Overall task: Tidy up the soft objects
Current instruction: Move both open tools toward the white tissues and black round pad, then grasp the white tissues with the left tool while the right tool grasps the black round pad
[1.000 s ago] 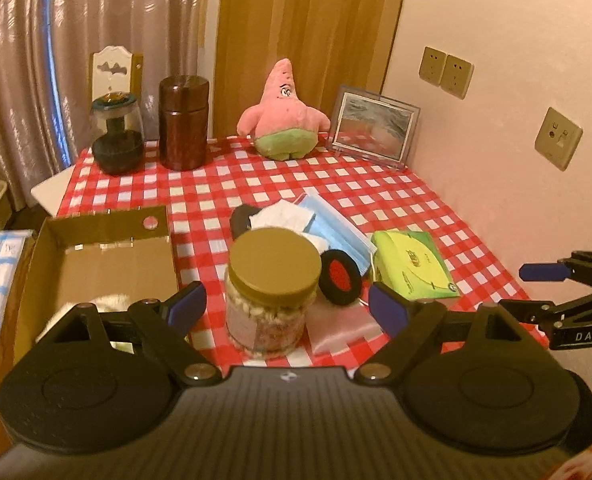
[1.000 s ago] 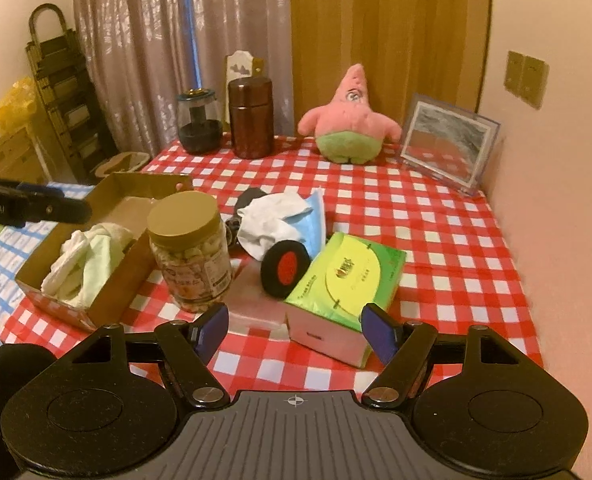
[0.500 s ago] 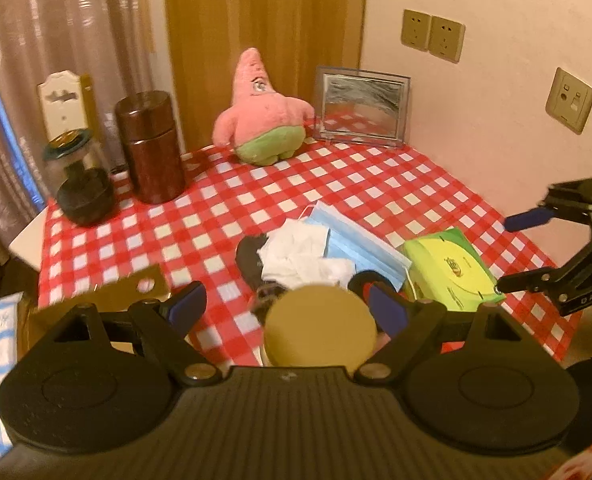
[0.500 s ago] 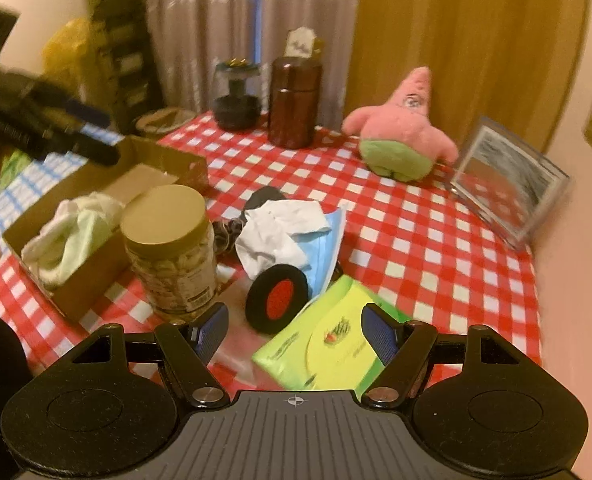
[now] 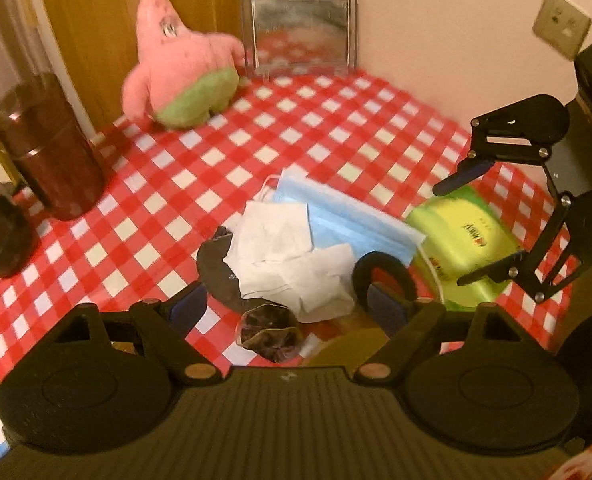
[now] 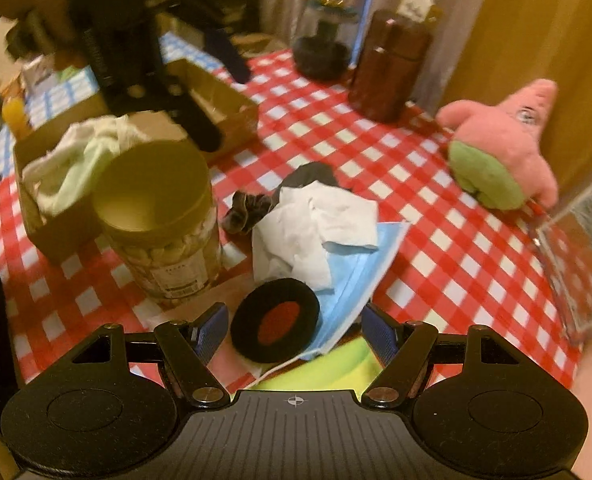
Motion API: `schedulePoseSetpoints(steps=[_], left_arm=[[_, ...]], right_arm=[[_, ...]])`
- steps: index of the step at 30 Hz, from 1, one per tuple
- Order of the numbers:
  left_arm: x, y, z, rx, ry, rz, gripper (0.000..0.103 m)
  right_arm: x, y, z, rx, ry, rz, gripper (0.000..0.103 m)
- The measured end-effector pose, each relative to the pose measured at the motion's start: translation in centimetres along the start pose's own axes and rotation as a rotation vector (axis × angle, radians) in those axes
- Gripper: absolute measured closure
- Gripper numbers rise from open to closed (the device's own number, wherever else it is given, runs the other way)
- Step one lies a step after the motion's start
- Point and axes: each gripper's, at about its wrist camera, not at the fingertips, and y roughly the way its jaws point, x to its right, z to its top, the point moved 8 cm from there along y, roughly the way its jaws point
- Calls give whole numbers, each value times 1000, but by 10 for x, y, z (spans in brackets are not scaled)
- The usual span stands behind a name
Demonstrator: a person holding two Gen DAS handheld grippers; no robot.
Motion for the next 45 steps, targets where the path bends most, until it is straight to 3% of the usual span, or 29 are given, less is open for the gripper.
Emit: schedulePoseSetpoints(steps=[4, 11, 19, 26, 31, 38, 45], left_arm=[[-7, 23, 6, -40, 27, -51, 17], [-13, 57, 5, -96, 101, -72, 17], [-23, 88, 1, -136, 87, -117, 17], [-22, 107, -1, -147, 90, -154, 17], [-18, 120, -2, -170, 106, -169, 17], [-16, 134, -1, -197, 105, -189, 18], [-11, 146, -8, -242, 159, -160, 39]], right_arm=[[2, 27, 3, -57, -36, 49, 30], [9, 70, 5, -131, -65, 87, 30], [15, 95, -1, -194, -87, 123, 31], [16, 106, -8, -234, -96, 119, 69], [21, 103, -8, -211, -69, 97, 83], [27, 87, 4, -145, -26, 58, 89], [32, 78, 9, -123, 17, 32, 89]])
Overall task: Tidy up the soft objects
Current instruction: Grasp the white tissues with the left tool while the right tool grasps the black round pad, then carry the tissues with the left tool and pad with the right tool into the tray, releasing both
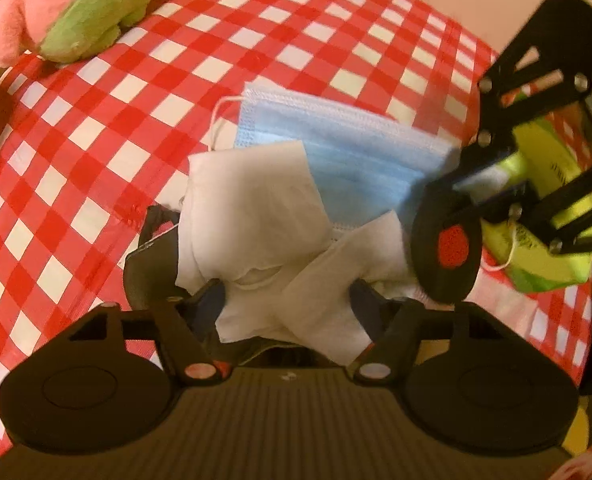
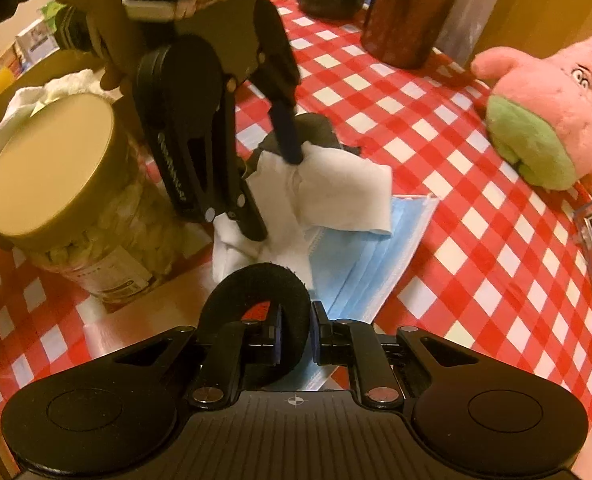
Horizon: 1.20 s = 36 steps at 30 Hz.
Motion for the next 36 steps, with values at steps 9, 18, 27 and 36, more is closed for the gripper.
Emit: schedulePoseSetpoints(steps=[9, 18, 27, 36], left_arm=[[-1, 4, -4, -15, -29, 10, 82], [-5, -31, -3, 52, -96, 30, 94], [-9, -93, 1, 155, -184, 102, 94], [9, -158, -14, 228, -271, 205, 94]], right_arm=[[13, -7, -2, 27, 75, -32, 89], [19, -28, 0, 75, 151, -74, 89], [18, -67, 8, 139, 206, -125, 90], [6, -127, 12, 214, 264, -178, 90]])
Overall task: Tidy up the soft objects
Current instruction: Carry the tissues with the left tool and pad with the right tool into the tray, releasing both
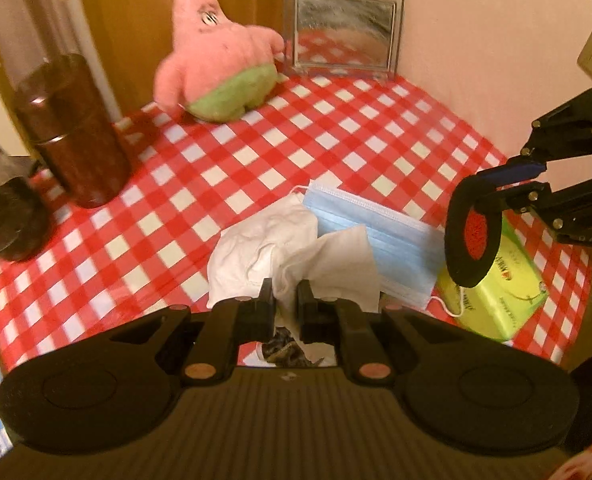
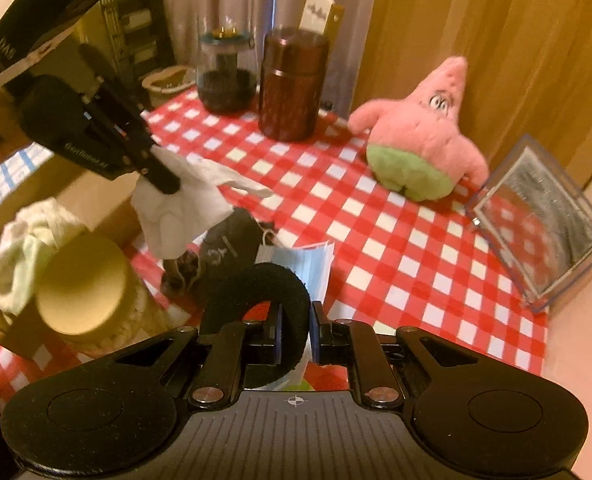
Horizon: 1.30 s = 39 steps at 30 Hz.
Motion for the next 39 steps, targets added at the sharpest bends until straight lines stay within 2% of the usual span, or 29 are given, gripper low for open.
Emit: schedulePoseSetpoints(steps=[10, 23, 30, 39], left_arm=[[26, -72, -17, 72, -36, 53, 94], [42, -151, -61, 108, -47, 124, 94], [39, -182, -87, 116, -71, 158, 94], [15, -205, -130, 97, -128, 214, 94]], right_arm=[[-22, -60, -4, 63, 14, -26, 90], [-55, -121, -8, 128, 6, -26, 90], [-85, -129, -3, 149, -28, 4, 90], [-142, -119, 14, 167, -81, 90, 90]])
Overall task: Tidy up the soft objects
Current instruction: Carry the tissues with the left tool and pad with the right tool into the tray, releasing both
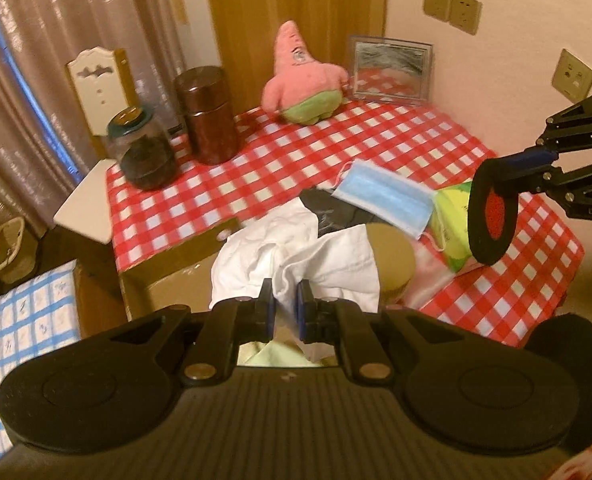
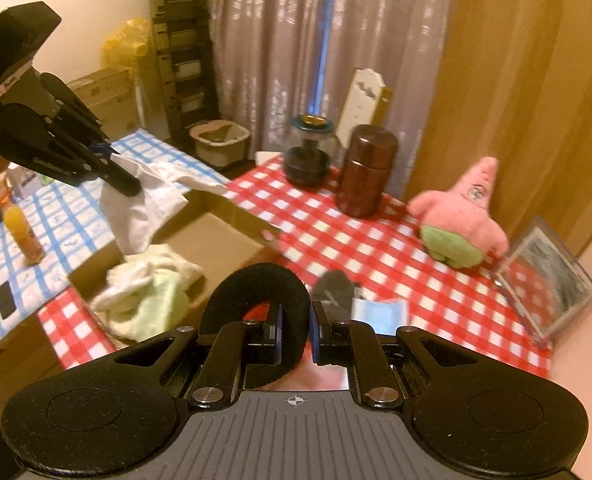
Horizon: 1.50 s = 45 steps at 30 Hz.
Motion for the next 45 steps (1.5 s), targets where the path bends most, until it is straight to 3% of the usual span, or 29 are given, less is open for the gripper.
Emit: schedulePoseSetpoints(steps=[9, 18, 45], left_arm=[[-34, 0, -32, -33, -45, 57, 94], [-63, 28, -55, -75, -92, 67, 94], [-137, 142, -54, -138, -174, 76, 94]], right_arm=[[-54, 43, 19, 5, -30, 87, 90], [-86, 96, 25, -49, -55, 132, 90], [-58, 254, 51, -184, -29, 91, 90]])
